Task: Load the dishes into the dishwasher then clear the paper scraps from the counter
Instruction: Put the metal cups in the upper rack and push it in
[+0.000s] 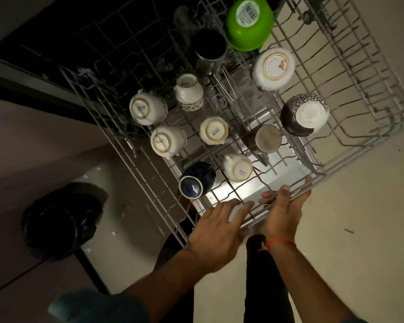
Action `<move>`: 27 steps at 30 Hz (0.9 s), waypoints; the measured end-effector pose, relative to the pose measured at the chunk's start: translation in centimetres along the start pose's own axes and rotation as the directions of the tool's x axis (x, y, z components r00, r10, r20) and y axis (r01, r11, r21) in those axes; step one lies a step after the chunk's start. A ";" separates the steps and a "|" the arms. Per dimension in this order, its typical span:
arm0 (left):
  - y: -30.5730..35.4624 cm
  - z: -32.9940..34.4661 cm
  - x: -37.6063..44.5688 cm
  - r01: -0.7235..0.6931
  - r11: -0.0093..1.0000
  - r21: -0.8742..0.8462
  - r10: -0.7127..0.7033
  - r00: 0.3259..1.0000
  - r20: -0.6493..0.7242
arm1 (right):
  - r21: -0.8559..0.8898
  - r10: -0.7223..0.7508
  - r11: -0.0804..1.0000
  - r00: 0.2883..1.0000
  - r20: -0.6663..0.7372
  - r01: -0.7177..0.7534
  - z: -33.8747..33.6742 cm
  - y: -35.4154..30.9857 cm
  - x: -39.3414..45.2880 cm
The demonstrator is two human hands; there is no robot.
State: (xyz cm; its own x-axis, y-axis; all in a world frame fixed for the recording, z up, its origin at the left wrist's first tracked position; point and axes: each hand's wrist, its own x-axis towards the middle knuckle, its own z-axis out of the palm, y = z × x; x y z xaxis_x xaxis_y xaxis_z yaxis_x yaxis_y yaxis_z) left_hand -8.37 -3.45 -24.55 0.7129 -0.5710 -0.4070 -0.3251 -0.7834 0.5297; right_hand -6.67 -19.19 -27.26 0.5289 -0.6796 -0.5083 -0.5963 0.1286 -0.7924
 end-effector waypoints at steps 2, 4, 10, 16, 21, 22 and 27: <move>0.0 0.1 0.2 0.029 0.999 0.026 -0.030 0.999 0.036 | -0.054 -0.017 0.998 0.999 0.042 0.019 -0.3 0.1 0.1; 0.3 0.2 0.3 0.066 0.996 0.068 -0.068 0.997 0.033 | -0.135 0.010 0.991 0.993 0.117 0.005 -0.9 0.4 0.5; 1.3 0.1 0.5 0.177 0.977 0.122 -0.180 0.984 0.012 | -0.254 0.165 0.966 0.855 0.492 -0.041 -4.7 -1.6 2.8; 1.9 0.5 0.3 0.232 0.951 0.205 -0.232 0.972 -0.027 | -0.540 0.323 0.819 0.623 0.712 0.192 -11.9 -2.8 8.9; 1.9 0.7 0.3 0.280 0.928 0.248 -0.281 0.959 -0.030 | -0.601 0.312 0.786 0.747 0.587 0.143 -19.1 -2.8 13.0; 1.9 0.8 0.4 0.290 0.923 0.251 -0.294 0.956 -0.022 | -0.593 0.290 0.794 0.774 0.563 0.133 -19.8 -3.0 13.4; 2.1 0.8 0.5 0.287 0.921 0.265 -0.277 0.958 -0.075 | -0.462 -0.005 0.829 0.831 0.557 0.314 -17.8 -6.3 12.7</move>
State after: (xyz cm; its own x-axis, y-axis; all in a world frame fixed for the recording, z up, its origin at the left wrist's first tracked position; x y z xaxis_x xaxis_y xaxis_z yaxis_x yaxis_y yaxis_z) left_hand -9.14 -5.55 -24.23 0.8195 -0.3116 -0.4810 -0.2595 -0.9501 0.1734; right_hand -6.99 -41.49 -22.68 0.7785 -0.1631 -0.6061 -0.6072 -0.4404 -0.6614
